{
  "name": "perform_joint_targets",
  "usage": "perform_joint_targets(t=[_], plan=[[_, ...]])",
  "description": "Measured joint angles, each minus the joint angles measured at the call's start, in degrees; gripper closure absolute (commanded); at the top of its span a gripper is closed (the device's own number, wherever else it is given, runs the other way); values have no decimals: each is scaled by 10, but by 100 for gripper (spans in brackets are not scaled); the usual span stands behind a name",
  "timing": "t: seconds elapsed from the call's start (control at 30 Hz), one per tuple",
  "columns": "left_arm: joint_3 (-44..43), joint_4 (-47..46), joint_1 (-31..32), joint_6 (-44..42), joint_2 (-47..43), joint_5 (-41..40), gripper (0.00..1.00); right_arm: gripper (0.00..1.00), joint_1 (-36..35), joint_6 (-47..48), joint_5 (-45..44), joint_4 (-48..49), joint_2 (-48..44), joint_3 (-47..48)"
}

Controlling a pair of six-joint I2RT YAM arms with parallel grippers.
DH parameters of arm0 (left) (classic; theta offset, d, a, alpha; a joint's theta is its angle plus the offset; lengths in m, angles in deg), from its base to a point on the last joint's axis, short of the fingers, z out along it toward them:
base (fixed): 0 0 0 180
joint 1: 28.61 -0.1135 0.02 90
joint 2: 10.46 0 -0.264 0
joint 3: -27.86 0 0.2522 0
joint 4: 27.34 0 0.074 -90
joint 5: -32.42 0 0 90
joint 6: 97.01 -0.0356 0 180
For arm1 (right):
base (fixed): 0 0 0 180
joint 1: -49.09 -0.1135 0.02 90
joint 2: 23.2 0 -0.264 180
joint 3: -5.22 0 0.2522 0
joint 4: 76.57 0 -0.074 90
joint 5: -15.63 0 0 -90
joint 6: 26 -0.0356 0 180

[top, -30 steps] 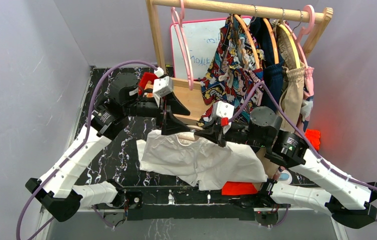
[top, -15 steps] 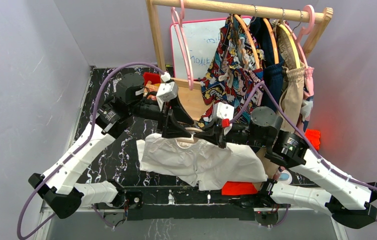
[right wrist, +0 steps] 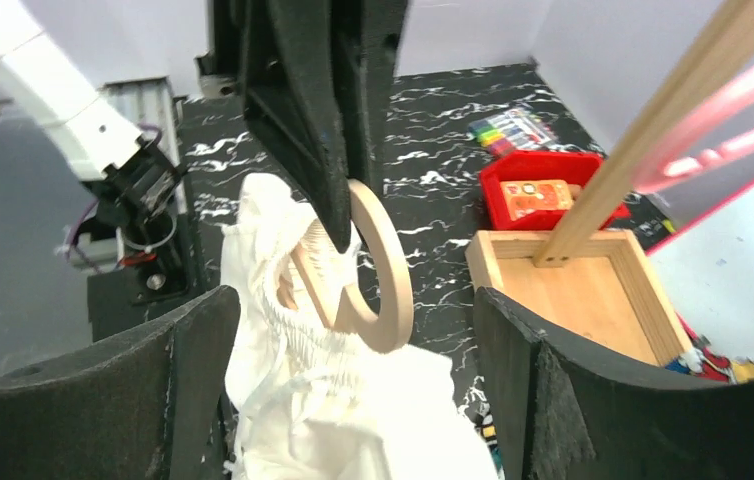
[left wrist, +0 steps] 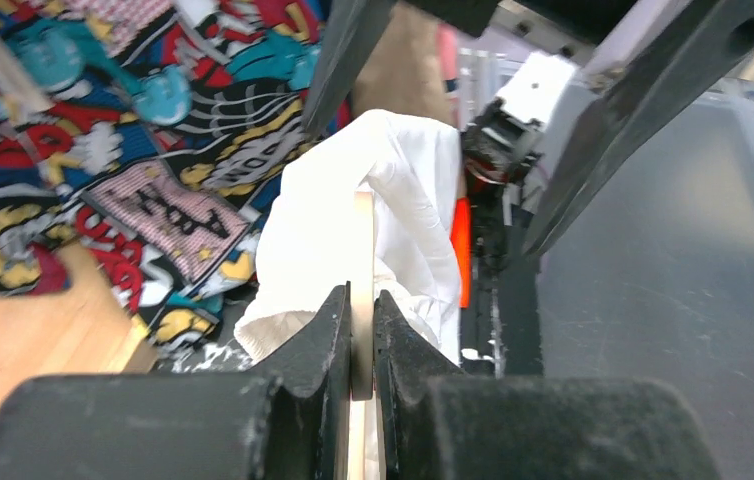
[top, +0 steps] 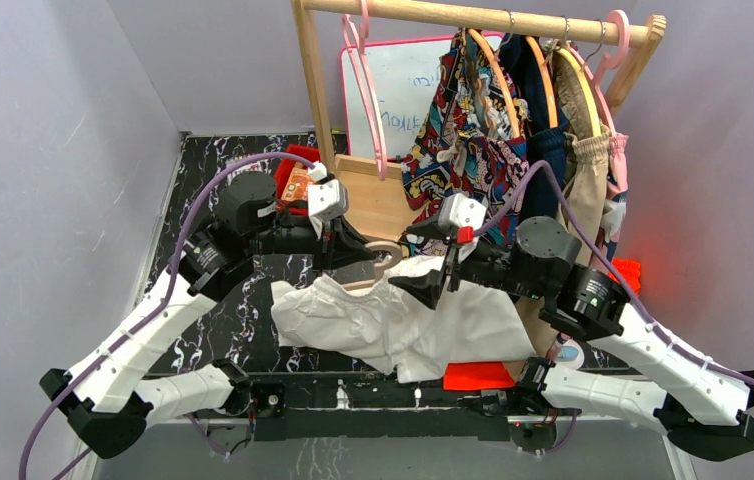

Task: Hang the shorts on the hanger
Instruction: Adjust the shorts on the hanger.

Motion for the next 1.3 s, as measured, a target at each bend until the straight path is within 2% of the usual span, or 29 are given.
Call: perform_joint_targets(t=[0.27,0.47,0.9,1.17,1.3], plan=[[37,-26,-1,0,-53,-167,100,7,-2,-38,-134,0,-34,0],[38,-39,-1,0,-69,-248,100,14,-2,-97,-207,8,-26,-13],[38,-43,-1,0,-71,-278,100,36,-2,-248,-235,86,59,-93],[38,-43,-1,0,-76,-278,100,46,-2,-322,-273,121,81,-102],[38,-43,-1,0,-80,-278,100,56,-2,-347,-285,130,100,-102]])
